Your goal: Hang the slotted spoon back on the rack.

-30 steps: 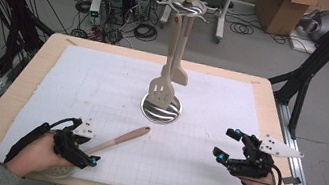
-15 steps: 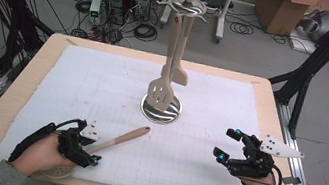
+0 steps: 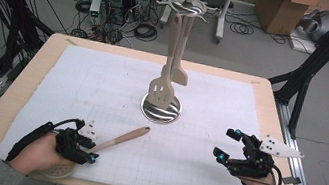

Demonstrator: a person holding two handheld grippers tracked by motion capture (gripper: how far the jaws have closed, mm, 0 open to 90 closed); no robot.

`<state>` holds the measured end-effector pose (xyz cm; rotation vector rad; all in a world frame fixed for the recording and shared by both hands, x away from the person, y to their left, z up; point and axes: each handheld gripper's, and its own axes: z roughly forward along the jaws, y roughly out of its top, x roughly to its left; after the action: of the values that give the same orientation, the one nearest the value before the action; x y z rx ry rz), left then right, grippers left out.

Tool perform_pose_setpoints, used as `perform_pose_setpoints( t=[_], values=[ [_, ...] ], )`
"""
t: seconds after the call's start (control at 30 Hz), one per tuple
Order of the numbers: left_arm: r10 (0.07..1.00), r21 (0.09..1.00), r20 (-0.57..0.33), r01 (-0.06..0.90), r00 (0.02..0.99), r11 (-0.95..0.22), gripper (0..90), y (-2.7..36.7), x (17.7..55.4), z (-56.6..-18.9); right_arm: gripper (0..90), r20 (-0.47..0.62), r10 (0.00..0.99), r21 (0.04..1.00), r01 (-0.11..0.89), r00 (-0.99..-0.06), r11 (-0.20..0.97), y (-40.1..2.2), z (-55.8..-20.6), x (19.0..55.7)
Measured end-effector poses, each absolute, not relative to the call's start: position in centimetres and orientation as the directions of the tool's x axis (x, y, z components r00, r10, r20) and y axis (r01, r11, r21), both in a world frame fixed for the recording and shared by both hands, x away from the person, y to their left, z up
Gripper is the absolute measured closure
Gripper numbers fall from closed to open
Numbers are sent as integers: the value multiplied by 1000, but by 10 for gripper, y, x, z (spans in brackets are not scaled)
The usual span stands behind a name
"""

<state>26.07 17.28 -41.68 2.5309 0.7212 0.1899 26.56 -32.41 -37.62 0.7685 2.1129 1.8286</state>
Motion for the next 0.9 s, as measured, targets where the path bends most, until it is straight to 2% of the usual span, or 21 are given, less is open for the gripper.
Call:
perform_pose_setpoints(
  t=[0.13, 0.47, 0.9],
  values=[
    [527, 496, 0, 458, 850, -738, 618, 172, 262, -417, 148, 153, 534, 970, 229, -832, 79, -324, -377, 266],
    [536, 500, -5, 466, 845, -730, 759, 176, 265, -416, 148, 150, 532, 971, 224, -833, 77, -324, -375, 265],
    [535, 524, -12, 461, 845, -716, 776, 178, 262, -417, 148, 140, 532, 973, 216, -835, 83, -323, -374, 264]
  ],
)
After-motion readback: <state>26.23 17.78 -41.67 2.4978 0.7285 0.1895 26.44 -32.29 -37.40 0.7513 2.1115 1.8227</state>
